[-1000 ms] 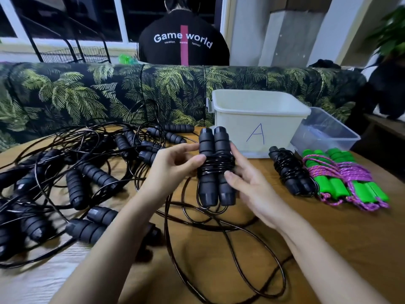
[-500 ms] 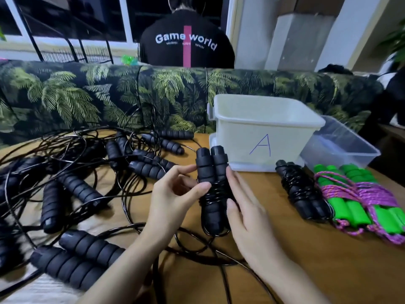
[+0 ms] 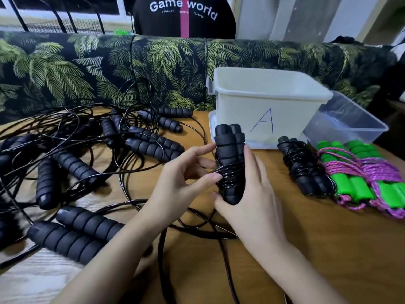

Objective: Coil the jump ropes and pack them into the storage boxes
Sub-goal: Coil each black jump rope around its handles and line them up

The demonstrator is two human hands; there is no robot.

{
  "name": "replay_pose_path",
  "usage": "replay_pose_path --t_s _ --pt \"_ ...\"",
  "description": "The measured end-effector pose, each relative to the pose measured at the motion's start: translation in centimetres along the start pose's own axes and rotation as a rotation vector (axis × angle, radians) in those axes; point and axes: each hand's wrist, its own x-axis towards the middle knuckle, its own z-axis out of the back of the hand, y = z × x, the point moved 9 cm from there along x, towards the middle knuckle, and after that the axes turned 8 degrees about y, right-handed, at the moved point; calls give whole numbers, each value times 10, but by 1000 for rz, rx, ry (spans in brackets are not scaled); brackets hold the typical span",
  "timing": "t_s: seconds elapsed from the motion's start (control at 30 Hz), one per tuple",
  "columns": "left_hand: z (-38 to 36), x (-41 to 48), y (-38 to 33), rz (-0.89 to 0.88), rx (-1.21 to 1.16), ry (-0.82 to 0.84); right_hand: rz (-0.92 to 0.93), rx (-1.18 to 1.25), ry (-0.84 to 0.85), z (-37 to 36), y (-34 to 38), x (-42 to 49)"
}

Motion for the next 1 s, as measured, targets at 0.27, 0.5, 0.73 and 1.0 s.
replay_pose_path --t_s 0.27,0.5,0.73,1.0 --pt "15 1 3 27 -101 -105 134 552 -20 -4 1 1" --pt "7 1 10 143 -344 -34 229 746 119 -9 10 1" --pt "10 -3 12 129 -276 -166 281 558 38 -9 18 -2" --pt "19 -4 10 124 -176 -173 260 703 108 -10 15 3"
